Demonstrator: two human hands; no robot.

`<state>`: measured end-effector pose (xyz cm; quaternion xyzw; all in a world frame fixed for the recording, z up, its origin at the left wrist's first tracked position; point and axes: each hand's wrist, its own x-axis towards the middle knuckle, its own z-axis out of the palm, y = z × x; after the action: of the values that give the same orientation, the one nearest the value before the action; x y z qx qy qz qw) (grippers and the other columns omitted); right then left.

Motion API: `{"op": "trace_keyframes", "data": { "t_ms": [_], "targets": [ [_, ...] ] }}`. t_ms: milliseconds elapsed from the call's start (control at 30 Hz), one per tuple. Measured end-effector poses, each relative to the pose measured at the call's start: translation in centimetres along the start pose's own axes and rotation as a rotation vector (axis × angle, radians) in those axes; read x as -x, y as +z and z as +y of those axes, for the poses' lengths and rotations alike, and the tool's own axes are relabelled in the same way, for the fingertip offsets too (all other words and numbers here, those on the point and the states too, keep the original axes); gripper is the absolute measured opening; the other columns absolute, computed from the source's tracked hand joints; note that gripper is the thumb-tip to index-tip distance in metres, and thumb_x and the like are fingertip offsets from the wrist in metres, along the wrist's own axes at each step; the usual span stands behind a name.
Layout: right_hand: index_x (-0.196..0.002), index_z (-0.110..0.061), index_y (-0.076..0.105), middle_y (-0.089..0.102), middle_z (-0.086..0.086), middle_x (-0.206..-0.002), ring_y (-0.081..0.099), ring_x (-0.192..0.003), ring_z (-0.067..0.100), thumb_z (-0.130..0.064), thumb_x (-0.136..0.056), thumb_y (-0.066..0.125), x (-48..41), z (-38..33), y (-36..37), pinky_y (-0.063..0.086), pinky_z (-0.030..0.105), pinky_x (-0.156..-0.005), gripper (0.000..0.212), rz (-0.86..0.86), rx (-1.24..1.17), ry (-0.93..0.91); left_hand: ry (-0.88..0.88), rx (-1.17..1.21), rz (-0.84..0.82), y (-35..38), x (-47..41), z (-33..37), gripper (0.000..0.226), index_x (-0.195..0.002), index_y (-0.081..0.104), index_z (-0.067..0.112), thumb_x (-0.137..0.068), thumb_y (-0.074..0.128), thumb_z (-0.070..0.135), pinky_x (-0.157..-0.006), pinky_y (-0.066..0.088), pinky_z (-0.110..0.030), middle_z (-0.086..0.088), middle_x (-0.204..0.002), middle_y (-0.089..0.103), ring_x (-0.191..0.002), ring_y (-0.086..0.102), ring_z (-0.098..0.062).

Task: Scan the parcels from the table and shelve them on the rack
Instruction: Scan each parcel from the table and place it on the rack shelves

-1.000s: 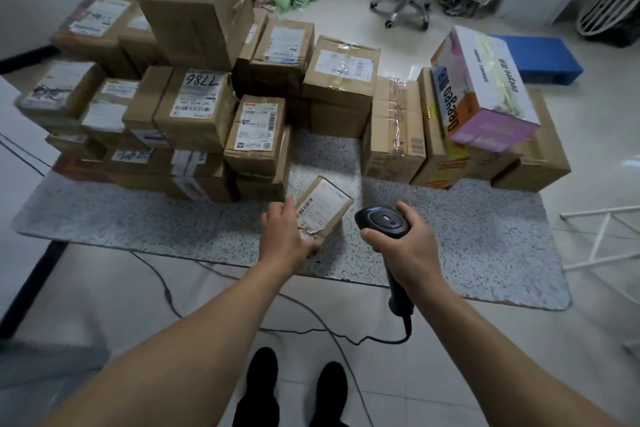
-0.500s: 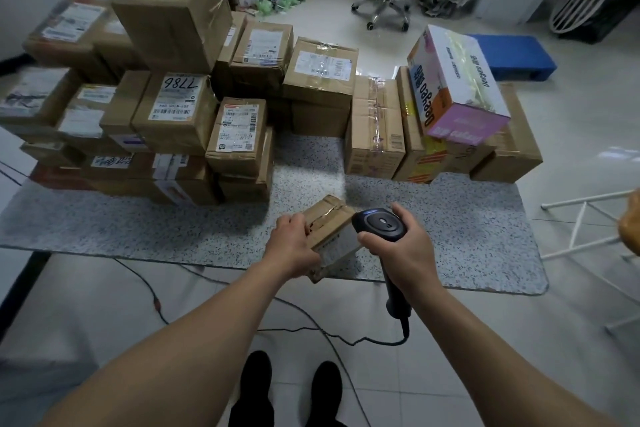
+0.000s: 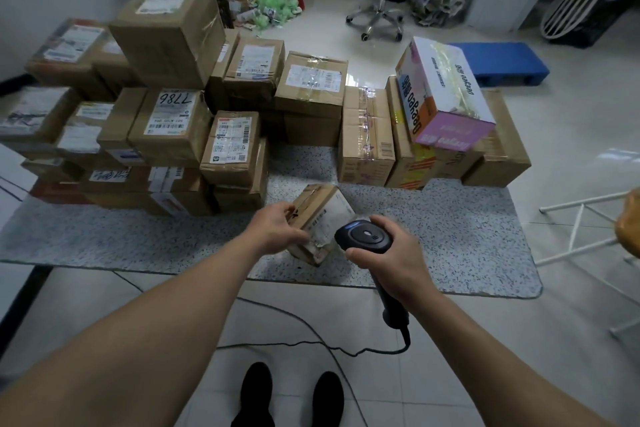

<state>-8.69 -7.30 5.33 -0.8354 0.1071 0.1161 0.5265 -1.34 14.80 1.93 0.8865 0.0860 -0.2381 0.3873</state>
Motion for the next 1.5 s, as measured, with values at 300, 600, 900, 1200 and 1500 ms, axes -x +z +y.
{"op": "trace_keyframes", "data": {
  "t_ms": [300, 600, 900, 1200, 1500],
  "targets": [
    [-0.104, -0.047, 0.058, 0.069, -0.010, -0.102, 0.071, -0.092, 0.014, -0.038, -0.052, 0.083, -0.5, -2.3, -0.3, 0.063, 0.038, -0.078, 0.058, -0.090, -0.001, -0.109, 0.033, 0.084, -0.030, -3.6, 0.4, 1.9, 0.082, -0.146, 0.049, 0.017, -0.073, 0.086, 0.009, -0.081, 0.055, -0.029, 0.000, -0.112, 0.061, -0.103, 0.062, -0.017],
    [-0.119, -0.039, 0.058, 0.070, -0.010, -0.109, 0.069, -0.100, 0.010, -0.043, -0.054, 0.085, -0.2, -4.5, -0.8, 0.061, 0.035, -0.087, 0.071, -0.158, 0.059, -0.234, 0.035, 0.045, -0.005, -6.0, 0.8, 2.1, 0.087, -0.151, 0.043, 0.017, -0.075, 0.085, 0.006, -0.067, 0.046, -0.017, -0.004, -0.123, 0.060, -0.088, 0.058, -0.006],
    [-0.104, -0.049, 0.057, 0.070, -0.010, -0.105, 0.070, -0.099, 0.010, -0.035, -0.056, 0.087, 0.6, -6.0, -1.5, 0.060, 0.027, -0.084, 0.058, -0.150, 0.032, -0.299, 0.029, 0.024, 0.033, -7.0, 1.3, 1.7, 0.089, -0.150, 0.045, 0.018, -0.072, 0.086, 0.005, -0.069, 0.046, -0.018, -0.010, -0.137, 0.056, -0.103, 0.058, -0.016],
    [-0.123, -0.037, 0.059, 0.069, -0.012, -0.111, 0.069, -0.099, 0.005, -0.039, -0.055, 0.086, 1.0, -6.6, -2.3, 0.058, 0.019, -0.081, 0.073, -0.174, 0.049, -0.338, 0.030, 0.000, 0.088, -7.9, 1.6, 1.0, 0.090, -0.148, 0.049, 0.024, -0.068, 0.089, 0.010, -0.083, 0.052, -0.027, -0.010, -0.141, 0.055, -0.107, 0.058, -0.018],
    [-0.128, -0.034, 0.059, 0.069, -0.015, -0.112, 0.069, -0.099, 0.003, -0.038, -0.056, 0.087, 1.3, -7.1, -2.8, 0.057, 0.017, -0.081, 0.077, -0.203, 0.068, -0.358, 0.019, 0.062, 0.125, -8.7, 2.9, 0.8, 0.086, -0.146, 0.051, 0.026, -0.070, 0.087, 0.008, -0.064, 0.052, -0.018, -0.001, -0.123, 0.058, -0.087, 0.061, -0.004]
  ]
}}
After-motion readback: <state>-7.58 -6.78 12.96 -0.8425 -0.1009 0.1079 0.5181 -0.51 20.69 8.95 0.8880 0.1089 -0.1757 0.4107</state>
